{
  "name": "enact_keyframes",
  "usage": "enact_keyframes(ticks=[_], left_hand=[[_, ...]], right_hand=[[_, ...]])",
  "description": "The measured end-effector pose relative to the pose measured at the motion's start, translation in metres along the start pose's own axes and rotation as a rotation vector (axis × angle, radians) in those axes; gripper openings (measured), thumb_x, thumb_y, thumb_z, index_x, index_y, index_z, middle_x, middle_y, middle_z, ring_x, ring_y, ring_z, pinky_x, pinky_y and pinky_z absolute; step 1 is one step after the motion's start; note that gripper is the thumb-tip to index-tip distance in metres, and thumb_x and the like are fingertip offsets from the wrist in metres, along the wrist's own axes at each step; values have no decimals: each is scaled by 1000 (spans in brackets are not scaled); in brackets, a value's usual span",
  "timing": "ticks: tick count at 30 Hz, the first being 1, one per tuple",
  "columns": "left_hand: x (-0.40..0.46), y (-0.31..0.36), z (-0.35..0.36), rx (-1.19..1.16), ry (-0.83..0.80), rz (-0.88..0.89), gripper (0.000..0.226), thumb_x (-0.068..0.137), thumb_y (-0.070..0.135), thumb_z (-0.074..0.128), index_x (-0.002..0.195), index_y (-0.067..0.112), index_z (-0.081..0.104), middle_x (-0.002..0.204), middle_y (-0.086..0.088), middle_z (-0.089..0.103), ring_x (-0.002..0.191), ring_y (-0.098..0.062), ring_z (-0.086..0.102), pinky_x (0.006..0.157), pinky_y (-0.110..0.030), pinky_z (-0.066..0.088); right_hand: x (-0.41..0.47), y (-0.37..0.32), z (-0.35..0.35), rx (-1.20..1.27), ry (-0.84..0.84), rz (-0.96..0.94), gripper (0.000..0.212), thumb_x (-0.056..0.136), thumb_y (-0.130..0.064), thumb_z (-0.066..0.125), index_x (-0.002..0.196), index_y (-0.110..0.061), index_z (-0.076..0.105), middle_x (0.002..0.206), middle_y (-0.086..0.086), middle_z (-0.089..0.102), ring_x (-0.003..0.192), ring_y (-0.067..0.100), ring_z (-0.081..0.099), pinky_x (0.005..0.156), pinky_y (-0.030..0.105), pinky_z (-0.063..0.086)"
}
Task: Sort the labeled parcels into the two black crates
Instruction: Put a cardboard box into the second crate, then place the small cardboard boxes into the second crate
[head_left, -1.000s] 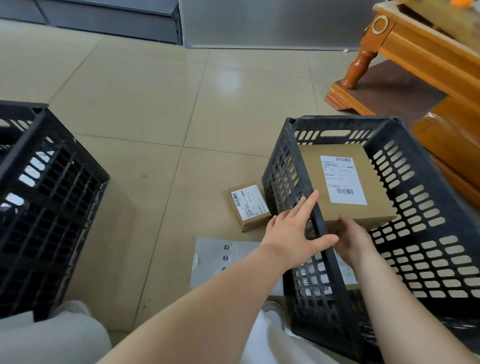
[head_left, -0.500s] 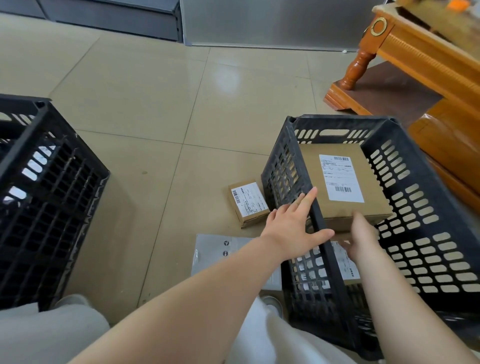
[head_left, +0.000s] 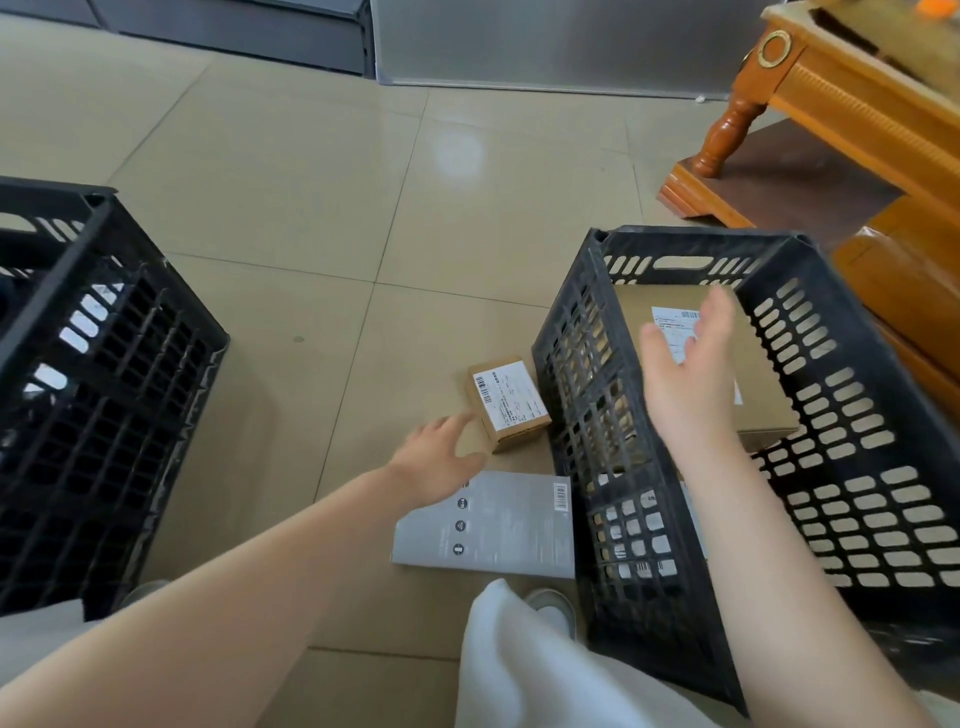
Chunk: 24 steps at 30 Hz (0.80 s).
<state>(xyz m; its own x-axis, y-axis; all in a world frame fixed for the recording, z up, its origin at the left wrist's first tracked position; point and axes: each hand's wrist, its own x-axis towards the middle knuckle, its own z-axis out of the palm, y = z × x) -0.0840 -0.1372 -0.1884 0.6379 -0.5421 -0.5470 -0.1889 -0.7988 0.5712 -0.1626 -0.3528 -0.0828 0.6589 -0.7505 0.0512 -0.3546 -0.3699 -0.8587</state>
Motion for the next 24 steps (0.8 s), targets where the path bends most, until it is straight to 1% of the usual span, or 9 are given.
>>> enact_keyframes(ticks=[3, 6, 8, 11, 12, 15, 19, 22, 24], left_hand=[[-1, -41, 3, 26, 23, -106, 69, 95, 42, 50, 156, 32, 20, 161, 1, 24, 147, -28, 18, 117, -40, 21], [-3, -64, 13, 1, 12, -128, 72, 94, 43, 52, 156, 31, 18, 164, -1, 16, 150, -27, 12, 120, -39, 18], [-5, -69, 22, 79, -1, -86, 79, 92, 49, 54, 157, 33, 12, 166, 0, 4, 151, -26, 5, 121, -41, 16], [-8, -71, 36, 251, -41, -19, 95, 86, 60, 59, 157, 37, 0, 165, 5, -13, 152, -24, -3, 121, -46, 14], [-8, -72, 41, 278, -61, -21, 99, 83, 63, 61, 157, 37, -1, 164, 5, -15, 152, -24, -3, 120, -46, 14], [-7, -72, 52, 299, -92, -36, 108, 77, 67, 63, 156, 36, -3, 164, 4, -18, 151, -24, 3, 120, -45, 16], [-5, -70, 60, 416, -86, -53, 112, 78, 59, 68, 156, 33, -8, 163, -1, -19, 149, -28, 7, 120, -47, 14], [-3, -69, 65, 465, -84, -92, 113, 79, 58, 68, 156, 31, -11, 163, -3, -20, 149, -31, 8, 120, -49, 12], [-2, -64, 67, 516, -109, -129, 112, 82, 60, 64, 156, 28, -14, 162, -6, -22, 149, -34, 6, 120, -52, 11]], right_hand=[[-15, 3, 26, -77, -144, -128, 71, 99, -28, 55, 157, -32, 13, 164, -12, 18, 147, 8, 22, 120, 36, 22], [-23, 20, 54, -200, -285, -202, 71, 98, -24, 57, 157, -26, 18, 163, -9, 21, 148, 6, 20, 120, 33, 21], [-26, 38, 72, -308, -416, -165, 73, 98, -22, 57, 158, -23, 16, 164, -4, 20, 150, 13, 19, 120, 34, 20], [-27, 69, 94, -430, -600, -3, 77, 97, -22, 57, 158, -23, 10, 159, 3, 24, 142, 22, 32, 112, 34, 31], [-28, 79, 99, -489, -635, 33, 78, 97, -24, 57, 158, -23, 10, 159, 5, 24, 142, 25, 32, 112, 37, 32], [-27, 103, 109, -648, -695, 120, 75, 98, -33, 54, 158, -23, 10, 165, 8, 9, 148, 30, 18, 118, 45, 27], [-20, 119, 123, -759, -712, 106, 72, 98, -39, 54, 157, -20, 17, 166, 10, -1, 149, 33, 15, 115, 45, 28], [-11, 126, 137, -801, -690, 102, 77, 95, -44, 59, 155, -18, 18, 164, 15, -1, 147, 35, 18, 112, 46, 33], [-7, 130, 147, -843, -654, 102, 78, 91, -47, 63, 150, -16, 24, 162, 20, 6, 144, 35, 21, 108, 47, 37]])
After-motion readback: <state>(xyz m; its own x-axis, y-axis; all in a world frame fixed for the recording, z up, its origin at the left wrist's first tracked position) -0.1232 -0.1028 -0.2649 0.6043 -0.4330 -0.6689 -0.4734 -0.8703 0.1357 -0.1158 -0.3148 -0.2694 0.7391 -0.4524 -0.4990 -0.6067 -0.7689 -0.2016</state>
